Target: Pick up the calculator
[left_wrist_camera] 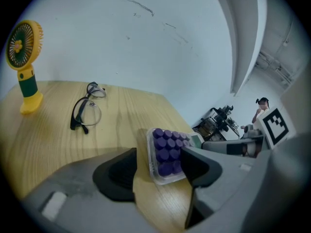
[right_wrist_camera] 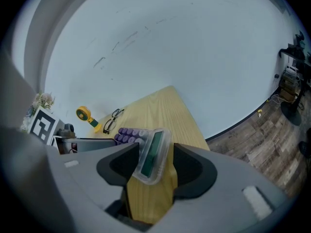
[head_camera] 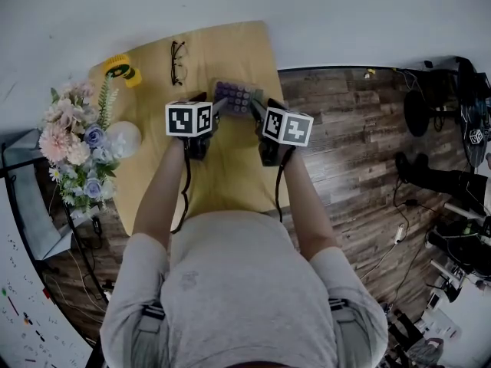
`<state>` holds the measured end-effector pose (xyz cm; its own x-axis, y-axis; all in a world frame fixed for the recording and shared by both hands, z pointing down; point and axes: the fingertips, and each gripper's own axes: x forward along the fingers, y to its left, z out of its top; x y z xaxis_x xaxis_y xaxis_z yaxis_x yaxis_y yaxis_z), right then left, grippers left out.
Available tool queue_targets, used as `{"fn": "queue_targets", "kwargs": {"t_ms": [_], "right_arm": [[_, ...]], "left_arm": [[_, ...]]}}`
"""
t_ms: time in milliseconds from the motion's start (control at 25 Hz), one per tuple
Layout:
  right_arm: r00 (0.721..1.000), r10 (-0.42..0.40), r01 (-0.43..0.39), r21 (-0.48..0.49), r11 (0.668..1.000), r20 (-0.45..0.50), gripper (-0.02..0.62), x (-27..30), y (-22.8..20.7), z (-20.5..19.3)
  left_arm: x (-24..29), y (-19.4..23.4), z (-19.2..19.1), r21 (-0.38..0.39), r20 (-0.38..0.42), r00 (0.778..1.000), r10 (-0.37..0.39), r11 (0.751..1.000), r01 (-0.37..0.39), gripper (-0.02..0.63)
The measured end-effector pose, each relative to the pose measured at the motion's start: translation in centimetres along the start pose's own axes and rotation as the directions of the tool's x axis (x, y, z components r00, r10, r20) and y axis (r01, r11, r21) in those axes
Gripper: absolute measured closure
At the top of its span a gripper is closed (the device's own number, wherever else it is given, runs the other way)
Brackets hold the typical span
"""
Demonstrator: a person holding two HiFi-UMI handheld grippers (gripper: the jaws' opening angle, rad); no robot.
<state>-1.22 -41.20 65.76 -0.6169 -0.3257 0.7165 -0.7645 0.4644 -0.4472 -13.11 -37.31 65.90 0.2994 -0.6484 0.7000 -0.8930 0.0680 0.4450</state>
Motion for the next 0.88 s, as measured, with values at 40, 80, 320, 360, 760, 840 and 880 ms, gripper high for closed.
{"fn": "queue_targets", "kwargs": {"t_ms": [40,80,320,360,760,840,880], "right_arm": [[1.000,0.001,-0.001,0.000,1.000,-0.001,0.370,0.1,0.0,0.0],[1.000,0.003,-0.003,0.001,1.000,-0.003,0.370,0.2,0.1,0.0],[1.000,0.024,-0.023,0.020,1.000,-0.016,0.370,0.7,0.2,0.0],[0.999,0.029,-0.029,0.025,0.999,-0.019,0.368,0.8,0.3,-0.1],[0.996,0.089,-0.087,0.081,0.993,-0.016,0.399,1.4,0.4,-0.2],[0.996,0.090,-0.089,0.088,0.992,-0.015,0.403,1.3,0.4,-0.2],[0.996,0.087,-0.085,0.085,0.993,-0.017,0.402,1.3,0.5,-0.3]], "left_arm": [[0.2,0.0,0.1,-0.001,0.002,1.000,-0.004,1.000,0.004,0.322],[0.4,-0.1,0.2,-0.002,0.003,1.000,-0.009,1.000,0.009,0.321],[0.8,-0.3,0.8,-0.018,0.013,1.000,-0.025,1.000,0.025,0.311],[0.8,-0.4,0.8,-0.020,0.012,1.000,-0.028,0.999,0.028,0.311],[1.6,-1.7,0.6,0.027,-0.012,0.999,-0.037,0.999,0.038,0.287],[1.6,-1.8,0.6,0.024,-0.009,0.999,-0.044,0.999,0.044,0.287],[1.5,-1.7,0.6,0.020,-0.011,0.999,-0.049,0.999,0.049,0.287]]}}
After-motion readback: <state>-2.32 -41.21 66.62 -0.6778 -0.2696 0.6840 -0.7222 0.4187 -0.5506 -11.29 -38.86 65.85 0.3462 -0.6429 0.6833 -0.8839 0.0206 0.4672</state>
